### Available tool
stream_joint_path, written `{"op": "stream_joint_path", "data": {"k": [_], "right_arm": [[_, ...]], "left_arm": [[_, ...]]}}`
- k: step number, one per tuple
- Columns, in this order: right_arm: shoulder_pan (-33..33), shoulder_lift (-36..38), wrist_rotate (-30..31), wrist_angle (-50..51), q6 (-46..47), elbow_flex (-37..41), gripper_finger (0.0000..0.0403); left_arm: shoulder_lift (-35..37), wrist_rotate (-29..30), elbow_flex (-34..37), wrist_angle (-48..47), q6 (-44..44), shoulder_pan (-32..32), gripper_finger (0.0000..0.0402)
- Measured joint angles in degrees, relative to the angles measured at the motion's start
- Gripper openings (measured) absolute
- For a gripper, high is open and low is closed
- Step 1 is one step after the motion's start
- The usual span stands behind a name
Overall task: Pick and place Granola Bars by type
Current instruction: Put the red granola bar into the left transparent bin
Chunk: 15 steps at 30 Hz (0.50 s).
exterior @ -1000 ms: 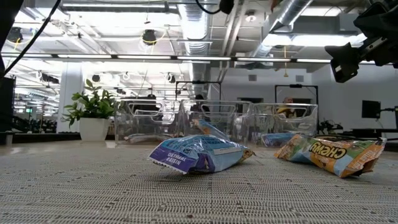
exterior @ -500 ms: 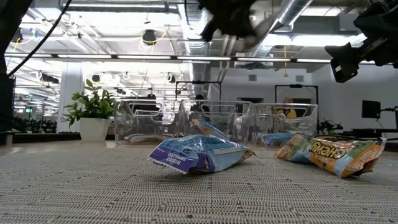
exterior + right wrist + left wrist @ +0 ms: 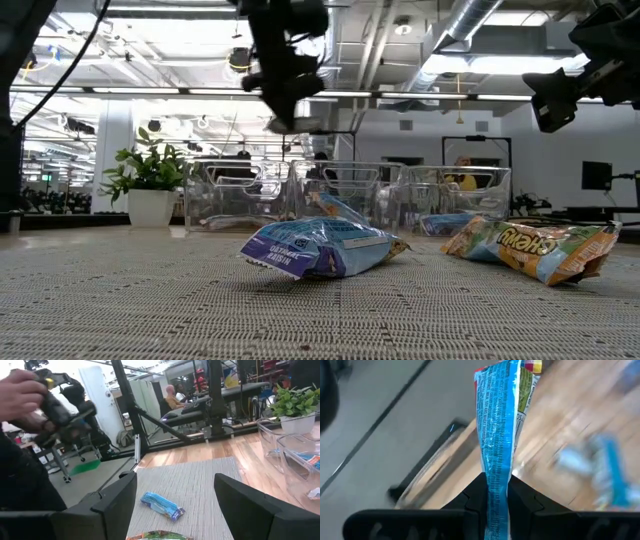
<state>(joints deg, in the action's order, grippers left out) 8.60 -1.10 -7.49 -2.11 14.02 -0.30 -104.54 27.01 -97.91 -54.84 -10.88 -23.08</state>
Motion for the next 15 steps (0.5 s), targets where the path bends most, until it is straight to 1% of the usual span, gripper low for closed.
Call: {"op": "stream_joint_path", "data": {"k": [3,6,9,15], "right_arm": [[0.00,-0.01,0.00,0.09,0.00,-0.02,0.0260],[0.00,-0.02,0.00,0.10,0.00,-0.01,0.0260],[0.00,-0.02,0.00,0.11,0.00,0.00,0.0260],[0.00,-0.01,0.00,0.11,0.00,-0.01,0.0260]], "left_arm": [[0.12,-0.30,0.00,-5.34,0.31,-2.21,0.0045],[0.12,-2.14,0.00,-9.82,0.37,-3.99,0.0045],[0.12,-3.51,0.00,-10.93,0.99,-5.23,0.0045],[-0.09,-4.04,0.31,-11.60,2.25,-6.57,0.0045]]}}
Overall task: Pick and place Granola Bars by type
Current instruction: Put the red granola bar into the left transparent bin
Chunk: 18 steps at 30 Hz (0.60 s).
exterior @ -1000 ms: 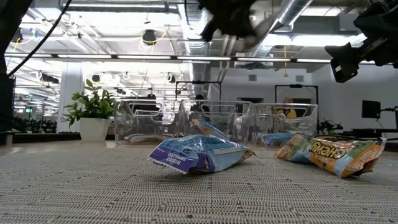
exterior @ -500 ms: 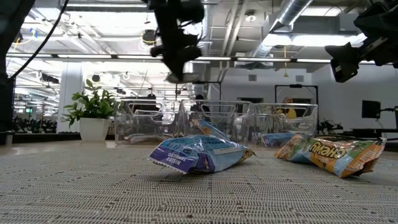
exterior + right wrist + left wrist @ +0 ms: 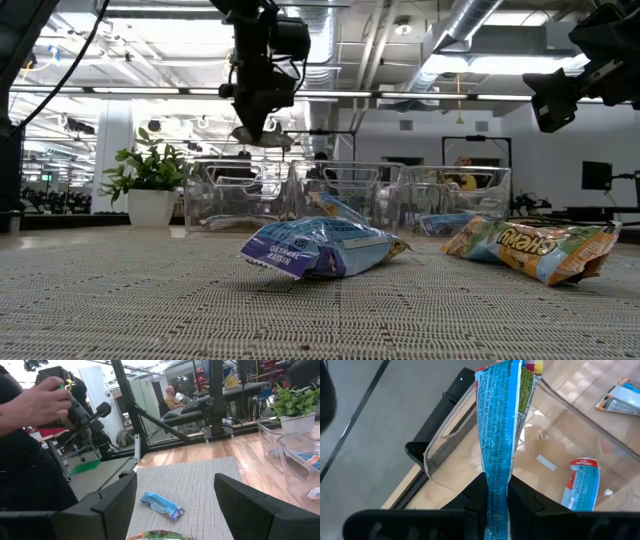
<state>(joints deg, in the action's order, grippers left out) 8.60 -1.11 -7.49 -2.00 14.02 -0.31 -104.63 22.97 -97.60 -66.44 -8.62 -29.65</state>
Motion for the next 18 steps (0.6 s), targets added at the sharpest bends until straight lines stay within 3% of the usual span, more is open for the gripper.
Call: {"op": "stream_joint_path", "data": {"k": [10,18], "right_arm": [[0.00,-0.01,0.00,0.06,0.00,0.01,0.0260],[0.00,-0.01,0.00,0.07,0.00,-0.01,0.0260]], "left_arm": [[-0.30,-9.31,14.19,8.30,-1.03,0.70,0.0045],[-0.40,-11.17,22.66,16.48,-1.85,1.14,0.0050]]}}
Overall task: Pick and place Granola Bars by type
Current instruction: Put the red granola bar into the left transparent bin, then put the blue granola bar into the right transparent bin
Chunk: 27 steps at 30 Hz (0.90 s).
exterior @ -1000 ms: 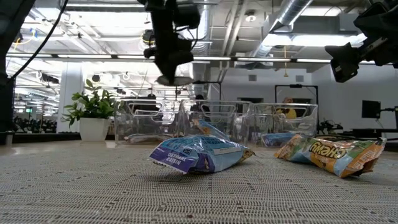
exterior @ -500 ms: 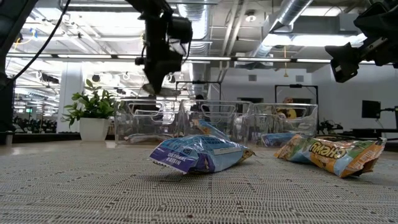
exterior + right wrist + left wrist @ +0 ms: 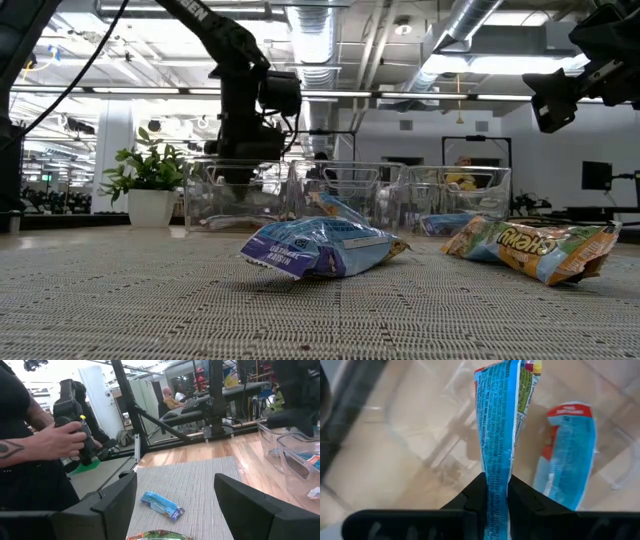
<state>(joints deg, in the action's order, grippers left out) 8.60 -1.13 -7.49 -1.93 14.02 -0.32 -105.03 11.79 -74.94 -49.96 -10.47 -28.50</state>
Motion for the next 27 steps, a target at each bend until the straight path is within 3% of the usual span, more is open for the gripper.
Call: {"op": "stream_joint_path", "data": {"k": [5,13,27], "right_arm": [[0.00,0.00,0.00,0.00,0.00,0.02,0.0260],[0.00,0.01,0.01,0.00,-0.01,0.00,0.0260],[0.00,0.00,0.00,0.00,-0.02,0.01,0.0260]], "left_arm": [[0.00,-4.96,1.25,2.97,-1.22,0.06,0.0087],[0.00,-5.31,0.74,3.27,-1.08,0.08,0.0149],[4.56,-0.55,-11.33,7.90,0.32,2.07,0.0157]]}}
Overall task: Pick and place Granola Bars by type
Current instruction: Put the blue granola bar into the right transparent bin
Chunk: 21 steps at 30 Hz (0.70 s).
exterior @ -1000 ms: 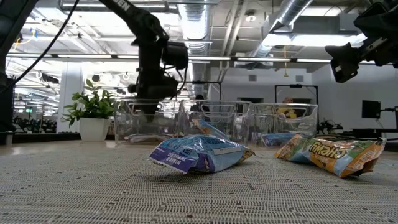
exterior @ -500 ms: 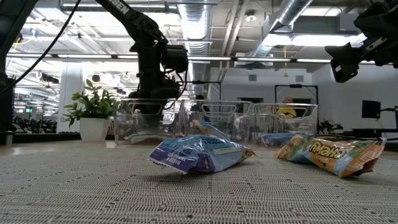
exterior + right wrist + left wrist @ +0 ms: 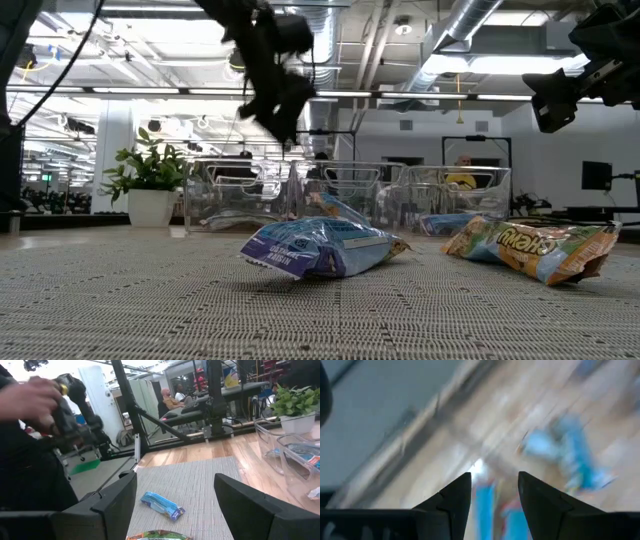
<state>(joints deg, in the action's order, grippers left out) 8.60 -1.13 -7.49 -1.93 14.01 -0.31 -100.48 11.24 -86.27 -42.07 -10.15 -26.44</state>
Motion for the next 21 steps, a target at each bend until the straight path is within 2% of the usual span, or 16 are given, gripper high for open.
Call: {"op": "stream_joint_path", "data": {"k": [6,13,16,21], "right_arm": [[0.00,0.00,0.00,0.00,0.02,0.00,0.0260],[0.00,0.01,0.00,0.00,0.02,0.00,0.0260],[0.02,0.01,0.00,0.00,0.02,-0.01,0.0260],[0.00,0.01,0.00,0.00,0.02,0.00,0.0260]], "left_arm": [[3.08,-1.15,-4.76,10.68,0.91,4.97,0.0157],[3.51,-8.43,-6.66,24.76,7.79,13.77,0.0157],[3.53,-10.06,-6.66,27.82,8.92,16.98,0.0157],[3.53,-9.94,-6.66,27.25,8.89,19.98,0.0157]]}}
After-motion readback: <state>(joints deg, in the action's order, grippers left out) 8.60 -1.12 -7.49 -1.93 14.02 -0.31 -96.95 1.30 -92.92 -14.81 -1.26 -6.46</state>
